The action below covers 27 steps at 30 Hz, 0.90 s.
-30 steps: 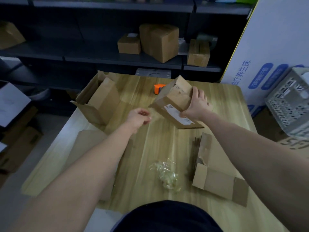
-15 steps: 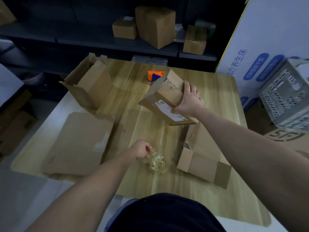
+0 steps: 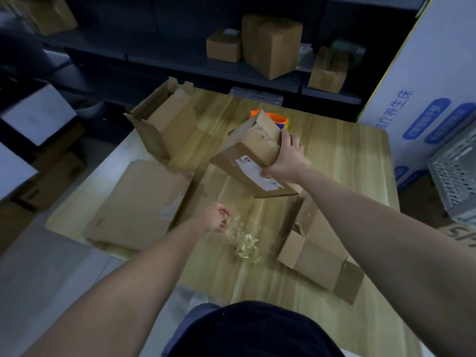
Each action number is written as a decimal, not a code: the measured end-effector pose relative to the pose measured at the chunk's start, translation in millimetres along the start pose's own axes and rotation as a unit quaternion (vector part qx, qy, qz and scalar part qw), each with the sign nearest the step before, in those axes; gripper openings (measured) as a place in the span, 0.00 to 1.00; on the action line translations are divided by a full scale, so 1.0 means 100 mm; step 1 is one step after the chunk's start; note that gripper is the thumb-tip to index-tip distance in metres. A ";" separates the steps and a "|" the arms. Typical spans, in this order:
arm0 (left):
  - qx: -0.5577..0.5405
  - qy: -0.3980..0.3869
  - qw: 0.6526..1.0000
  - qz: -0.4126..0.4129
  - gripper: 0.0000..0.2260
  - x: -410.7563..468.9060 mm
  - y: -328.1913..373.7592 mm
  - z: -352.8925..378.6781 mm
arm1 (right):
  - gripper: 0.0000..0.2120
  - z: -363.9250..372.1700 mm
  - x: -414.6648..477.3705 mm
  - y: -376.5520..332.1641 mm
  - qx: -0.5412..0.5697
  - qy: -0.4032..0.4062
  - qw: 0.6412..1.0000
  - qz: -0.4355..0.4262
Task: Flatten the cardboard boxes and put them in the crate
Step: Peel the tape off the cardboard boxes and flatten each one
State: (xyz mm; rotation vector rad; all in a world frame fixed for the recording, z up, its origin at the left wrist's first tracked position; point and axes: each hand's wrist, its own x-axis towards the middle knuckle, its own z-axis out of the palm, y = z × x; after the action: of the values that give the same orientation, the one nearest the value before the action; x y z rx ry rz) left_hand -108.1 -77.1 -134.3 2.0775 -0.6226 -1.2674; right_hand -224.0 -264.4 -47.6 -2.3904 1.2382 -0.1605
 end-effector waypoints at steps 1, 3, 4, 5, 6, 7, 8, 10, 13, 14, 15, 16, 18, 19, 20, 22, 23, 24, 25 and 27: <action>0.017 -0.003 1.000 0.008 0.09 0.00 0.00 0.00 | 0.61 0.00 0.00 -0.02 0.004 -0.008 1.000 0.001; 0.051 -0.022 0.998 0.020 0.07 -0.01 -0.03 0.04 | 0.61 0.01 0.00 -0.04 0.008 -0.017 1.000 0.001; 0.072 -0.036 0.997 0.021 0.08 -0.01 -0.06 0.09 | 0.61 0.01 0.00 -0.05 0.008 -0.020 1.000 0.001; 0.092 -0.049 0.994 0.018 0.08 -0.02 -0.10 0.13 | 0.61 0.02 -0.01 -0.05 0.007 -0.024 1.000 0.001; 0.111 -0.058 0.992 0.014 0.09 -0.02 -0.12 0.18 | 0.62 0.03 -0.01 -0.04 0.010 -0.028 1.000 0.002; 0.123 -0.066 0.990 0.009 0.09 -0.03 -0.13 0.21 | 0.62 0.04 -0.02 -0.03 0.014 -0.033 0.999 0.003; 0.128 -0.074 0.989 0.004 0.09 -0.03 -0.13 0.23 | 0.62 0.05 -0.02 -0.02 0.020 -0.036 0.999 0.005; 0.127 -0.094 0.987 -0.011 0.11 -0.02 -0.07 0.21 | 0.62 0.05 -0.01 0.00 0.029 -0.034 0.999 0.012; 0.082 -0.120 0.989 -0.042 0.16 0.03 0.05 0.12 | 0.61 0.05 0.01 -0.01 0.034 -0.036 0.999 0.015; 0.057 -0.124 0.989 -0.052 0.18 0.03 0.09 0.09 | 0.61 0.05 0.02 -0.02 0.033 -0.037 0.999 0.014; 0.037 -0.129 0.989 -0.057 0.21 0.03 0.12 0.07 | 0.61 0.05 0.03 -0.03 0.033 -0.039 0.999 0.014; 0.035 -0.133 0.989 -0.057 0.24 0.06 0.14 0.06 | 0.61 0.05 0.04 -0.03 0.034 -0.041 0.998 0.016; 0.055 -0.131 0.988 -0.053 0.30 0.10 0.16 0.04 | 0.61 0.05 0.06 -0.04 0.036 -0.045 0.998 0.020; 0.048 -0.126 0.989 -0.058 0.30 0.12 0.17 0.03 | 0.61 0.05 0.06 -0.04 0.033 -0.047 0.998 0.021; 0.017 -0.117 0.990 -0.075 0.26 0.13 0.20 0.01 | 0.62 0.04 0.07 -0.05 0.031 -0.049 0.998 0.020; -0.025 -0.083 0.993 -0.081 0.20 0.16 0.24 -0.04 | 0.61 0.03 0.08 -0.07 0.025 -0.053 0.998 0.018; -0.010 -0.057 0.997 -0.059 0.19 0.18 0.27 -0.09 | 0.61 0.03 0.09 -0.08 0.022 -0.055 0.998 0.018; -0.002 -0.036 0.999 -0.032 0.19 0.20 0.28 -0.15 | 0.61 0.03 0.09 -0.09 0.019 -0.056 0.998 0.019; -0.007 -0.016 1.000 -0.007 0.18 0.21 0.29 -0.20 | 0.61 0.03 0.10 -0.10 0.018 -0.057 0.998 0.020; -0.010 0.010 1.000 0.027 0.17 0.22 0.33 -0.30 | 0.61 0.05 0.10 -0.13 0.014 -0.057 0.998 0.021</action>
State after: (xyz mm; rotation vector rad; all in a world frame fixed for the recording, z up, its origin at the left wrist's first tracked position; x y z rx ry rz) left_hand -73.8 -106.5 -113.8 2.0412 -0.6492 -1.2172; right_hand -207.2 -264.8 -47.2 -2.3138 1.2238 -0.0295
